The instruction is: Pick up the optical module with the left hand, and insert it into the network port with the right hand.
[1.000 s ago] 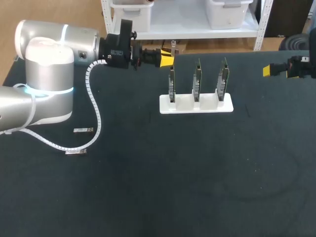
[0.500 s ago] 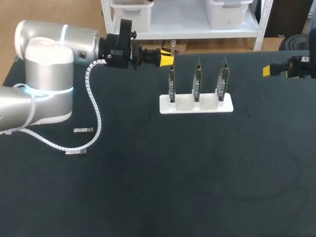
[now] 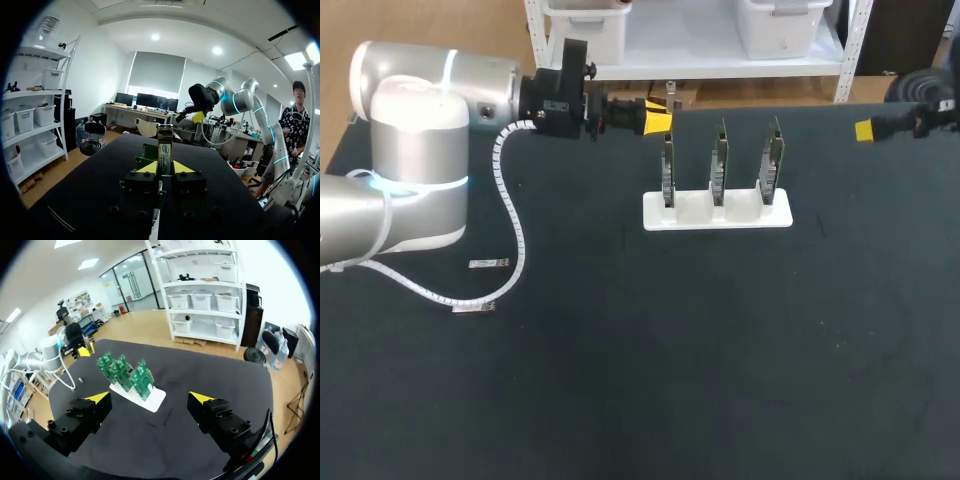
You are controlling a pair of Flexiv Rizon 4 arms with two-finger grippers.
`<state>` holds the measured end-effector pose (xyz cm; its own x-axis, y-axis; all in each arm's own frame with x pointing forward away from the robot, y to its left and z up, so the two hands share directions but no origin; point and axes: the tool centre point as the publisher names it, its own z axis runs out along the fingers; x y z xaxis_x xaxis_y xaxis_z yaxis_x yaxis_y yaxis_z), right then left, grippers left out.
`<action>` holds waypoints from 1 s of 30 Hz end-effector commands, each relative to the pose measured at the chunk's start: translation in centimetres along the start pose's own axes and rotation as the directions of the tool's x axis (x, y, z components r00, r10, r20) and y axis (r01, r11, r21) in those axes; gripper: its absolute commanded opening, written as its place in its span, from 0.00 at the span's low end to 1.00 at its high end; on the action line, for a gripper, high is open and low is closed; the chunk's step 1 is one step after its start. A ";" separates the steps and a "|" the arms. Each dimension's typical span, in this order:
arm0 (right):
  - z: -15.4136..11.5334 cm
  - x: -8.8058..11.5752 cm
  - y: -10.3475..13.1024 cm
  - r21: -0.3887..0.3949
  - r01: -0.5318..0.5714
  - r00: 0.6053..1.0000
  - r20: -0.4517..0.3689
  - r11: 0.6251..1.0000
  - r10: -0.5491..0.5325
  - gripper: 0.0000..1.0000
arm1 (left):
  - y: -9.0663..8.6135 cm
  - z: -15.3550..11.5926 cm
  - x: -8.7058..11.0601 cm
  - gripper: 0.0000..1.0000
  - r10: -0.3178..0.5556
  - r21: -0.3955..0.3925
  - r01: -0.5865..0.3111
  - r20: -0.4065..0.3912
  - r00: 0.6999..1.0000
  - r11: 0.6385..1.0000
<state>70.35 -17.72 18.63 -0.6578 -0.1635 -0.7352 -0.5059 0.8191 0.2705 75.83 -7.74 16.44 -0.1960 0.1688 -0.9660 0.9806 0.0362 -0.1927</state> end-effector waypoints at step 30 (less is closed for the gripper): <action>4.1 -2.8 1.7 -0.323 0.058 0.998 -0.017 0.945 -0.067 1.00 | -0.1 -0.1 0.0 0.00 0.000 -0.002 0.000 0.001 1.000 1.000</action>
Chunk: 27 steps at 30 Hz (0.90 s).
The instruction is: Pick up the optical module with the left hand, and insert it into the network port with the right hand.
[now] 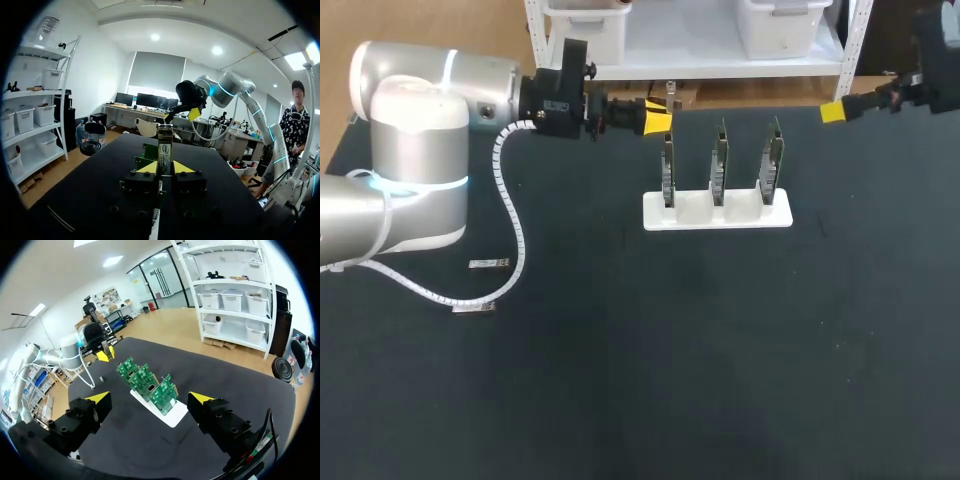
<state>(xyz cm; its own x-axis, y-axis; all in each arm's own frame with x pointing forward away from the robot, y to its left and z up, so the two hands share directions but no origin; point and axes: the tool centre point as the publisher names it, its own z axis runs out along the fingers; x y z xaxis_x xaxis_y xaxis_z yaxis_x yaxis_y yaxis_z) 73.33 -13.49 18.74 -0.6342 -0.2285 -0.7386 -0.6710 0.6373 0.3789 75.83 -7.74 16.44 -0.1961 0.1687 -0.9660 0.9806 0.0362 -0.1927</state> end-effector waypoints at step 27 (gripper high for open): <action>8.8 -5.1 3.9 -0.397 0.334 0.931 -0.006 0.855 -0.366 1.00 | -0.1 0.0 0.0 0.00 0.000 -0.002 0.000 0.001 1.000 1.000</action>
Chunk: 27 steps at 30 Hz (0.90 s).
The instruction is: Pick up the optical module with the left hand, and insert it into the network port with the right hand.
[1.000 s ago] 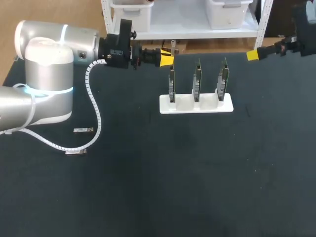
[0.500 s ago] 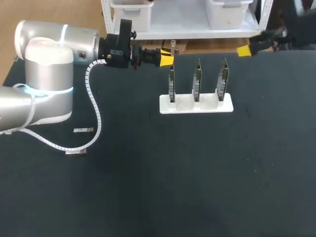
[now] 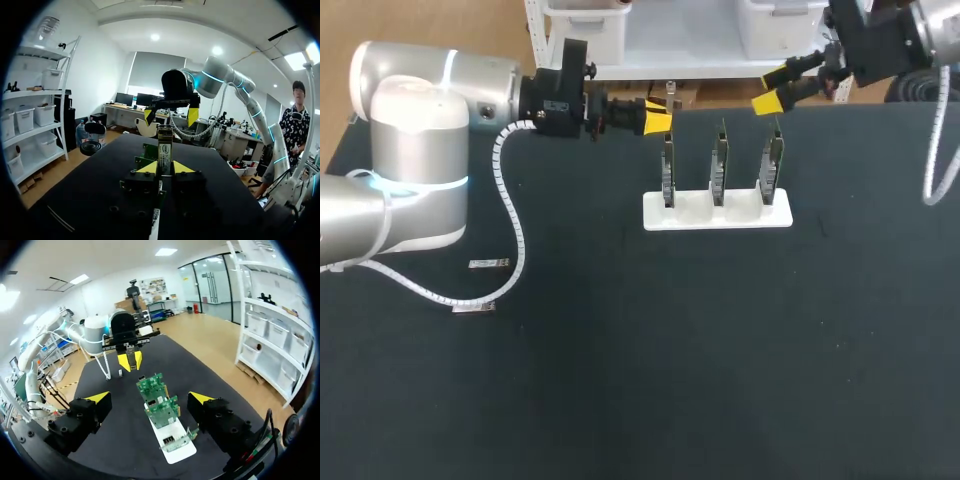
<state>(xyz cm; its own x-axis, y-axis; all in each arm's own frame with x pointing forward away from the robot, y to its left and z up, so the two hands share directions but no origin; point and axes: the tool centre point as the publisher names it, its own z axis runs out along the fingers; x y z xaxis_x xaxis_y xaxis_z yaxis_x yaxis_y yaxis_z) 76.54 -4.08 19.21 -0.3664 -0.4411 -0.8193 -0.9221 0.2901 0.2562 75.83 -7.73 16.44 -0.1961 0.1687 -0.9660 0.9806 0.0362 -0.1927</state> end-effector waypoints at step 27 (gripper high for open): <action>5.4 -2.8 0.8 -0.231 0.193 0.974 -0.073 0.954 -0.215 1.00 | -0.1 0.0 0.0 0.00 0.000 -0.002 0.000 0.001 1.000 1.000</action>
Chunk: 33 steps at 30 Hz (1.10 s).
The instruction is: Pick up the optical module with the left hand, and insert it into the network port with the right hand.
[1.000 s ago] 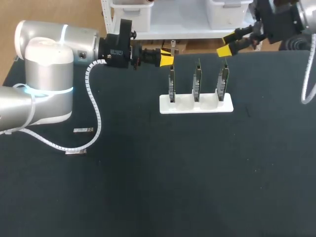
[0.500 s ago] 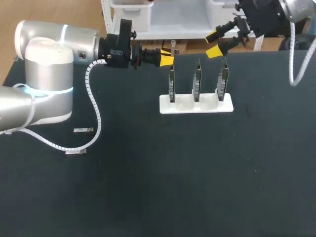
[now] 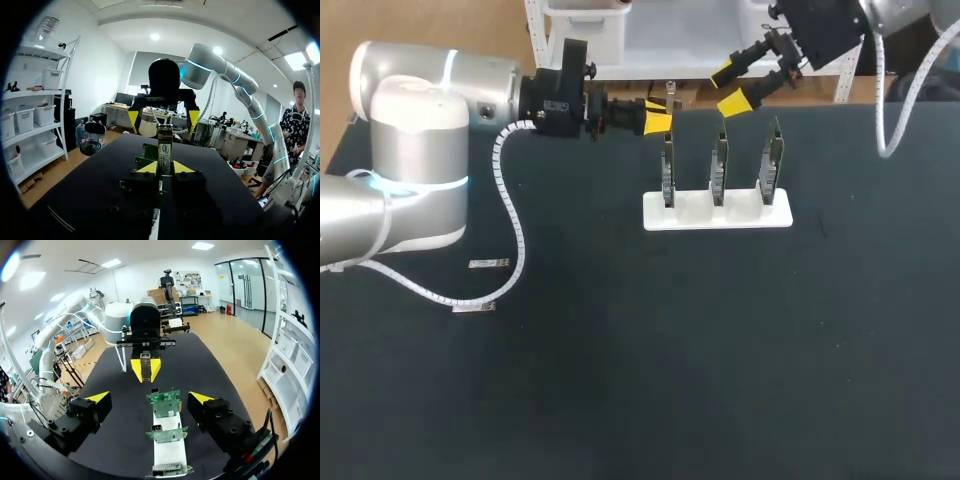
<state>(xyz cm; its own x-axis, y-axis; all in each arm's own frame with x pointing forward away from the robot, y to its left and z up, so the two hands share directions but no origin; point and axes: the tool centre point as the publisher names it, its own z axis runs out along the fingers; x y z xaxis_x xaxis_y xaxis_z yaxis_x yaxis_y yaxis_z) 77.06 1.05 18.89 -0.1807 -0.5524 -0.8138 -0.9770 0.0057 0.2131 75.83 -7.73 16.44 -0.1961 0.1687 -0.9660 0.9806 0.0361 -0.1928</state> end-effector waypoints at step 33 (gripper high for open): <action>3.5 -3.3 -0.8 -0.009 0.070 0.997 0.015 0.998 -0.070 1.00 | -0.1 0.0 0.0 0.00 0.000 -0.002 0.000 0.001 1.000 1.000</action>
<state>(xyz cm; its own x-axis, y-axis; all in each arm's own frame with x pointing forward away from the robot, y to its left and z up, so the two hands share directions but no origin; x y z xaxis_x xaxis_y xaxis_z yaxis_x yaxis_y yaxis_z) 78.10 5.74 19.71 -0.1134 -0.5415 -0.8330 -0.9861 -0.0413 0.1611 75.83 -7.73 16.44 -0.1961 0.1687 -0.9660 0.9806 0.0362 -0.1928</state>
